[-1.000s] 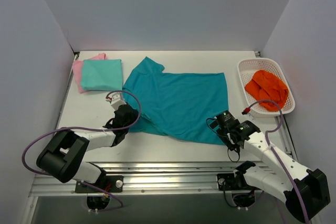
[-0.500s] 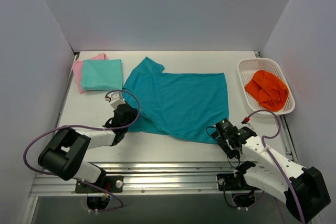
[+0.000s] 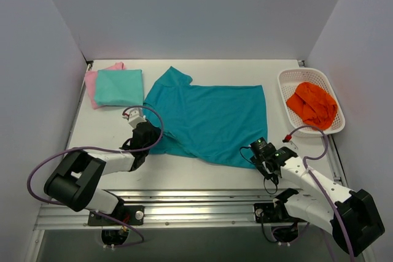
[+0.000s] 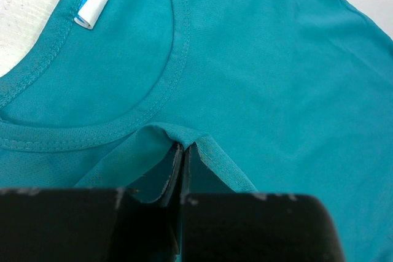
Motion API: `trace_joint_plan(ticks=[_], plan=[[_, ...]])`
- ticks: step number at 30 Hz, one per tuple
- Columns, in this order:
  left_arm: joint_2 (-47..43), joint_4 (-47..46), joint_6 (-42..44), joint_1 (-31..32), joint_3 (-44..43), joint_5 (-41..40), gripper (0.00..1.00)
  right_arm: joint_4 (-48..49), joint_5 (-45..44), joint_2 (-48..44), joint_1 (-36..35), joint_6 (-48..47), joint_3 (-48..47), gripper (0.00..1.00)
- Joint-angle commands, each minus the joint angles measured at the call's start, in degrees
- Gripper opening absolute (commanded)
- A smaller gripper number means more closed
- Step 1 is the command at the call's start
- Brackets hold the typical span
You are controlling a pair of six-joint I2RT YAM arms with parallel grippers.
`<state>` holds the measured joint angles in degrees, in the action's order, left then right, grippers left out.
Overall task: Fold and stack the t-shirts
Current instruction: Grap the side of the flattened tshirt closest away from the robot with both arms
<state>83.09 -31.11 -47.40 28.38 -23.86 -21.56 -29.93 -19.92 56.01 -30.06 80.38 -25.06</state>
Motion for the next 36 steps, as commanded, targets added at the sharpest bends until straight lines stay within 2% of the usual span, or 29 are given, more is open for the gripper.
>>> trace_joint_plan(ticks=[1, 9, 14, 16, 18, 27, 36], plan=[[-1.44, -2.90, 0.20, -0.43, 0.21, 0.38, 0.02, -1.62, -4.25, 1.12, 0.09, -0.40, -1.40, 0.47], [-1.44, -2.81, 0.11, -0.34, 0.04, 0.91, 0.02, -1.09, -4.25, 2.00, 0.09, -2.15, -1.66, 0.27], [-2.32, -2.37, 0.29, -0.34, 0.21, 1.17, 0.02, -0.83, -3.90, 4.10, 0.18, -3.73, -2.27, 0.25], [-2.84, -2.29, 0.29, -0.34, 0.39, 1.35, 0.02, -0.74, -3.37, 5.42, 0.27, -4.61, -2.80, 0.16], [-3.54, -2.20, 0.38, -0.34, 0.65, 1.52, 0.02, -0.83, -3.19, 6.83, 0.36, -4.97, -3.33, 0.00], [-4.87, -2.99, 0.55, -0.34, 1.88, 2.05, 0.02, -1.70, -4.24, 4.73, 0.45, -5.23, -3.24, 0.00], [-8.03, -3.17, -0.94, 1.23, 3.55, 1.53, 0.02, -4.34, -7.58, -2.56, -0.08, -5.58, -5.09, 0.00]])
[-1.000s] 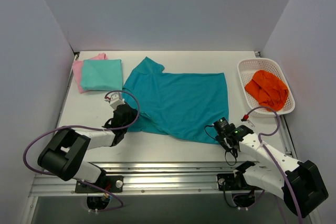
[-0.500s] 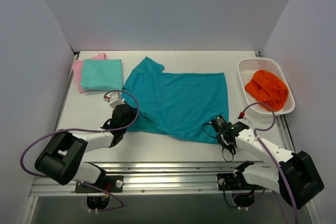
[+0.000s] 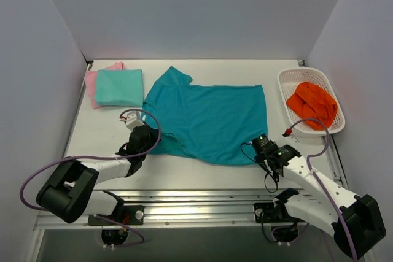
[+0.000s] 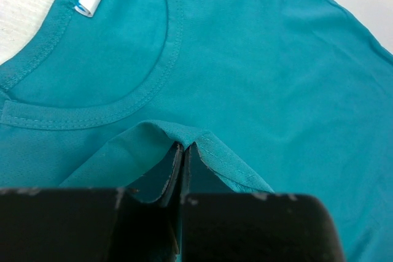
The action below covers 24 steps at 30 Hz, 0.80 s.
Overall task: Fold and stack the t-shirts
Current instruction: Grap the side of the flattened tshirt closest away from the robot with both arms, then fold the flattened tshirt in 1/3 of the way
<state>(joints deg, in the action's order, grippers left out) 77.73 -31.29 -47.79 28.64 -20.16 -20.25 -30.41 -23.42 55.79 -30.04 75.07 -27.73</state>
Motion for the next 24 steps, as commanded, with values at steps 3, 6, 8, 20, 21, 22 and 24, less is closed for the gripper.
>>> trace_joint_plan(ticks=[3, 6, 8, 20, 21, 22, 24], plan=[[-6.00, 0.25, -0.99, 2.46, -0.32, -1.80, 0.02, -5.09, -4.79, -4.37, -0.19, -0.36, -2.95, 0.00], [-10.75, 5.43, -1.60, 4.66, -0.58, -5.23, 0.02, -5.45, -4.79, -6.65, -0.19, -0.71, -2.77, 0.00], [-14.95, 9.83, -1.87, 5.46, -0.84, -6.55, 0.02, -5.36, -4.79, -7.97, -0.28, -0.62, -2.51, 0.00], [-22.02, 23.12, -0.29, 6.78, -7.61, -10.95, 0.02, -2.12, -10.68, -8.24, -0.37, -2.82, -5.93, 0.00], [-21.40, 22.85, -0.11, 6.69, -8.05, -10.95, 0.02, -1.50, -10.94, -7.81, -0.37, -3.00, -6.02, 0.00], [-20.70, 22.33, 0.15, 6.69, -8.48, -10.95, 0.02, -0.79, -11.55, -6.84, -0.37, -3.17, -6.20, 0.00], [-18.68, 20.84, 0.77, 6.69, -8.93, -10.51, 0.02, 1.49, -12.43, -5.78, -0.37, -3.09, -6.38, 0.00]])
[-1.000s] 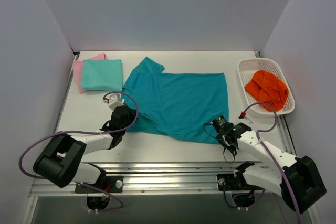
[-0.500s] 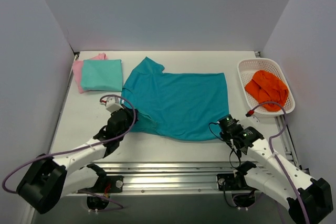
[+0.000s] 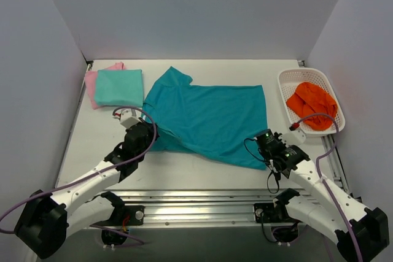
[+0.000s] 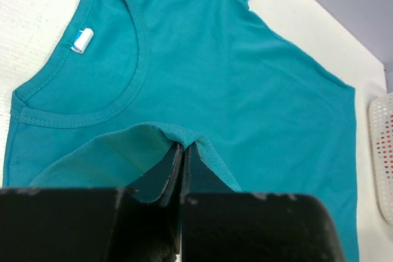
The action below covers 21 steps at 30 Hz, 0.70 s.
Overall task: Fold and stack the t-shirts
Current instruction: Fold the flattened tshirt in 1/3 of the way
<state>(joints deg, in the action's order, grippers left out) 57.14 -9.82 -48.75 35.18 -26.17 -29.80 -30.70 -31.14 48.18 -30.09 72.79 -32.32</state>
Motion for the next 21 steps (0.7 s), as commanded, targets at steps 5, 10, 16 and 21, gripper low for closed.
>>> trace_joint_plan(ticks=[5, 10, 16, 21], plan=[[5.87, -3.53, 1.99, 0.15, -3.36, 0.27, 0.02, 4.68, -5.96, 5.16, -0.32, -0.28, -3.19, 0.00], [5.61, -4.41, 2.43, 0.15, -2.48, 0.45, 0.02, 3.38, -2.62, 5.96, -0.41, -5.02, -5.12, 0.51], [7.28, -7.40, 2.35, 0.15, -1.07, 1.15, 0.02, -4.62, 4.06, 3.94, -0.06, -7.05, -6.45, 1.00], [9.12, -9.07, 2.35, 0.15, -1.33, 1.85, 0.02, -7.45, 8.00, 4.81, 2.39, -5.74, -6.10, 1.00]])
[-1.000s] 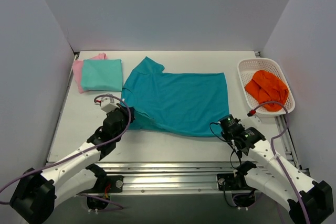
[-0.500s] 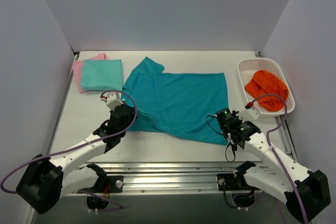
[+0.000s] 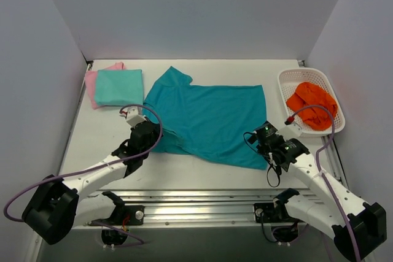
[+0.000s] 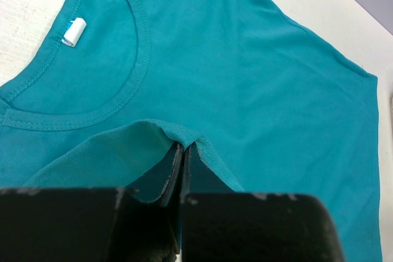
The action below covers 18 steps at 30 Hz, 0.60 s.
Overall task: Fold and stack the t-shirts
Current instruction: Fold the flattened tshirt in 1/3 of the way
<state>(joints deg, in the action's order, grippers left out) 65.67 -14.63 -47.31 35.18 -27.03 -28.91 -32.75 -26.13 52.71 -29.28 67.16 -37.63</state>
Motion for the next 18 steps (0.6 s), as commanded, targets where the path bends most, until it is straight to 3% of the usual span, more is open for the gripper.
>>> trace_joint_plan(ticks=[1, 11, 18], plan=[[0.77, -4.18, 1.08, 0.15, -0.66, 1.04, 0.02, -4.61, 3.97, 0.38, 1.94, -0.09, 0.35, 1.00], [1.04, -5.14, 1.43, -0.37, -0.13, 1.75, 0.02, 0.67, 11.89, 2.13, 3.35, 4.03, 8.17, 0.92], [1.57, -5.93, 1.43, -0.46, -0.04, 2.27, 0.02, 1.29, 11.27, 3.36, 4.40, 3.60, 9.50, 0.89]])
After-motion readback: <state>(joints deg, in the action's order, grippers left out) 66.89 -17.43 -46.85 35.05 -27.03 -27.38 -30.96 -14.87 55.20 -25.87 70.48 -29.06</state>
